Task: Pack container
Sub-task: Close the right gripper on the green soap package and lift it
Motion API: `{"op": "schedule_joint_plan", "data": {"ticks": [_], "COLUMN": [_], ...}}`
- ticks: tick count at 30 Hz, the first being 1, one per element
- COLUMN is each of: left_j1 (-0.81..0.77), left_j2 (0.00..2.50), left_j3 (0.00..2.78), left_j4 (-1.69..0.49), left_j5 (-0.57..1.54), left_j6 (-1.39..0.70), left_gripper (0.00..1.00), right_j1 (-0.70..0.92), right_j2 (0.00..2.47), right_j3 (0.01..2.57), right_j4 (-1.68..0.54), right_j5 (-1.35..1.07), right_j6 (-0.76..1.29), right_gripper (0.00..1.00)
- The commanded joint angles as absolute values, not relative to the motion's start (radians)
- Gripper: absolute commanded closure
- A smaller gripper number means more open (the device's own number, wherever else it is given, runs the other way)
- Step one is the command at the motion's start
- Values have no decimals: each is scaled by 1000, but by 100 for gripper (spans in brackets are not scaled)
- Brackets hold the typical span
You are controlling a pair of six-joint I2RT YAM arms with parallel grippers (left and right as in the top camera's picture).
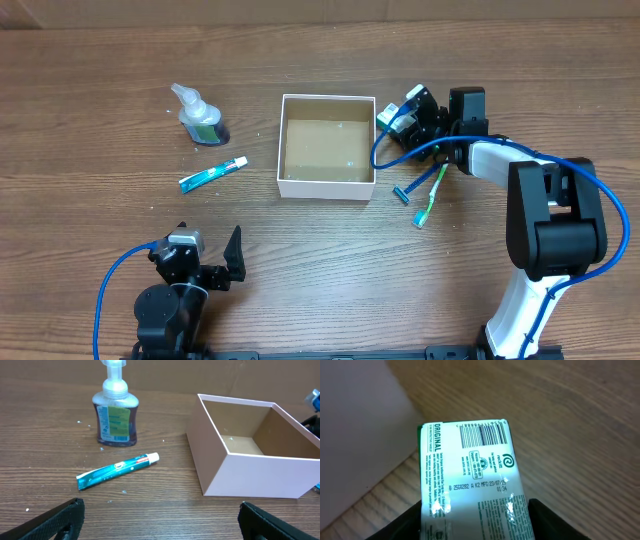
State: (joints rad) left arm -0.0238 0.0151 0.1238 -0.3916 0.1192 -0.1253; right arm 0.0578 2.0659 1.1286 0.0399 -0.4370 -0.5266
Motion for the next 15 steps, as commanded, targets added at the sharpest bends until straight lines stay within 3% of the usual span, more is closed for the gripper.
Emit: {"op": "schedule_joint_plan", "data": {"ticks": [1, 15], "left_j1": [-18, -18], "left_j2": [4, 4], "left_j3": [115, 115], "left_j4": [-388, -388], "left_j5": [127, 127], "left_j6": [-135, -135], "left_gripper": [0, 0], "right_j1": [45, 10], "right_j2": [2037, 1806], "right_j3": [1148, 1148], "right_j4": [65, 59], "right_j5": [-445, -447], "right_j6": [-439, -258], "right_gripper": [53, 54]}}
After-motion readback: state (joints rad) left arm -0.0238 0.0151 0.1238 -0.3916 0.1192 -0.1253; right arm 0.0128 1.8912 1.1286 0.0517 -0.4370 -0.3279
